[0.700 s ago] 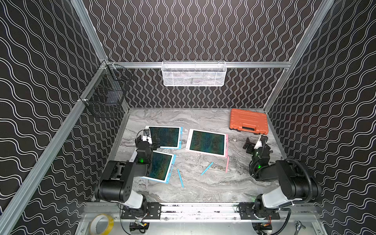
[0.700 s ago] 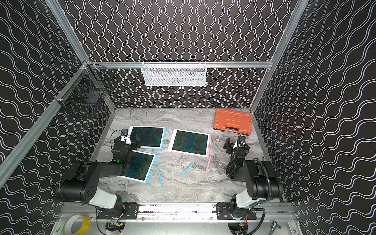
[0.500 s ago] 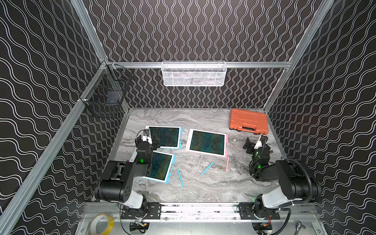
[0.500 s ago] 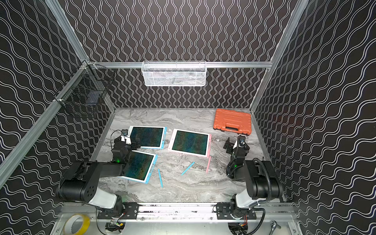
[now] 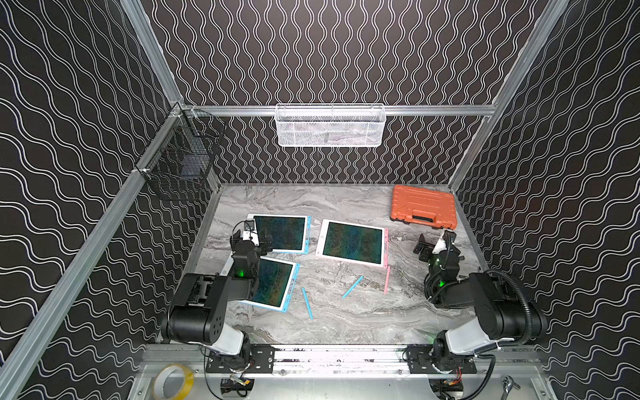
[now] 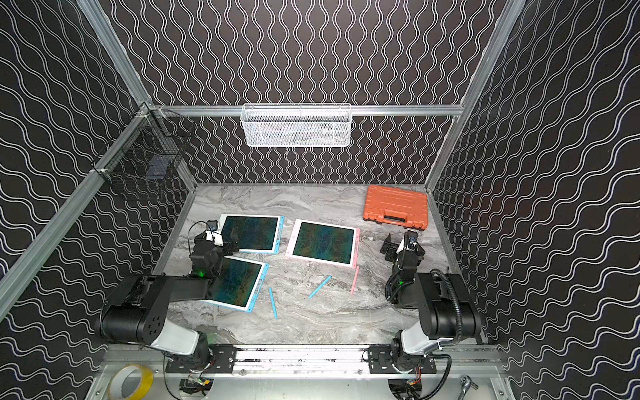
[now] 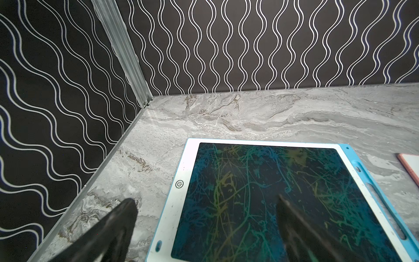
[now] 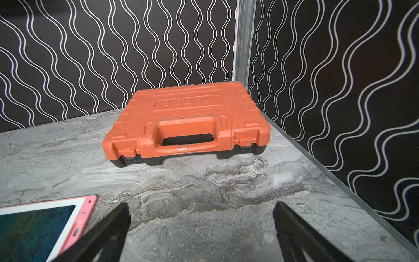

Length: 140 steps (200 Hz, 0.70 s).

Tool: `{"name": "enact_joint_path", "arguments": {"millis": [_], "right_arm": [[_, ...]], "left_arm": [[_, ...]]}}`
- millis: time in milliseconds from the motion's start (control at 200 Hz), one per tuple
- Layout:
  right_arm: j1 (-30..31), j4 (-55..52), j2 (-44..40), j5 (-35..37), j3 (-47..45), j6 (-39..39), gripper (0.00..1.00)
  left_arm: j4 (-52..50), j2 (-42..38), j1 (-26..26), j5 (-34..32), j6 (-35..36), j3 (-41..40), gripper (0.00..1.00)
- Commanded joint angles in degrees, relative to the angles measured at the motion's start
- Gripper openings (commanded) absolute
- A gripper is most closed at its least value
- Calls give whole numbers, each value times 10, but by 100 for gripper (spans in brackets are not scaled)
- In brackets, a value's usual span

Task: Place the stylus back onto the writing tablet
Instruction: Move the writing tablet to the center of the board.

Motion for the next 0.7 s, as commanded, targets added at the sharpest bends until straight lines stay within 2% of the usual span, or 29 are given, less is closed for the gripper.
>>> {"name": "enact_joint_path", "arguments": {"millis": [0,355,500,591,696], "right_arm": [[0,9,-1,0,3,-1,100],[1,12,-2,2,1,-2,100],[3,-39,-33,1,10,0,100],[6,-6,-37,5,1,-12,100],[8,-97,-79,8,24,-8,100]], "left_arm": [[16,0,1,1,8,2,99],[19,-3,1,3,9,0,99],[-88,-50,1,8,4,35,99],[-124,-82,1,14,2,36,99],[-166,-109,1,17,-5,44,99]]}}
